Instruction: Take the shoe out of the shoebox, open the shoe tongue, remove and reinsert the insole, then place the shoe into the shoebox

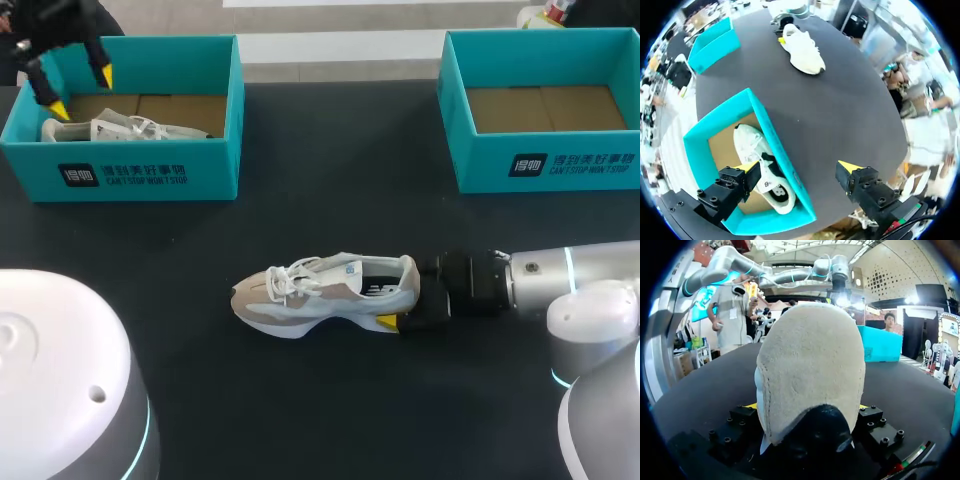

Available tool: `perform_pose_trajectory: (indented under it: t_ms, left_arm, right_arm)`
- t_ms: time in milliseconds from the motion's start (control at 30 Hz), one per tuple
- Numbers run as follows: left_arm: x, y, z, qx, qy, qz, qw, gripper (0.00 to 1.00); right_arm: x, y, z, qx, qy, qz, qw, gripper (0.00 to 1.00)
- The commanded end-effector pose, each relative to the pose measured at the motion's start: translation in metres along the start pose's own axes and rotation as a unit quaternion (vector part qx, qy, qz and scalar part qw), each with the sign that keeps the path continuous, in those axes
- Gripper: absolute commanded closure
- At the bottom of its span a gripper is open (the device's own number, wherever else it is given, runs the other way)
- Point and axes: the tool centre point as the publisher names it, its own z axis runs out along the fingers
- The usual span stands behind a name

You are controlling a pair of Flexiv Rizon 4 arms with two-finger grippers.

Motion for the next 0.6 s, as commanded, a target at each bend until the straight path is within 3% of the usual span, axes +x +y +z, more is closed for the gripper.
perform_pose_trajectory:
  t_ms: [33,367,600]
  left_arm:
    - [0.01,-0.044,0.017,-0.014,-0.086,-0.27,0.959,0.0]
    - [0.007,-0.119,0.051,-0.015,-0.093,-0.317,0.944,0.0]
    - [0.011,-0.155,0.054,-0.007,-0.102,-0.357,0.929,0.0]
  right_arm:
    - [0.0,-0.002,0.004,0.001,-0.001,0.0,1.0,1.0]
    - [0.0,-0.002,0.004,0.001,-0.001,0.0,1.0,1.0]
    - [0.0,-0.002,0.004,0.001,-0.001,0.0,1.0,1.0]
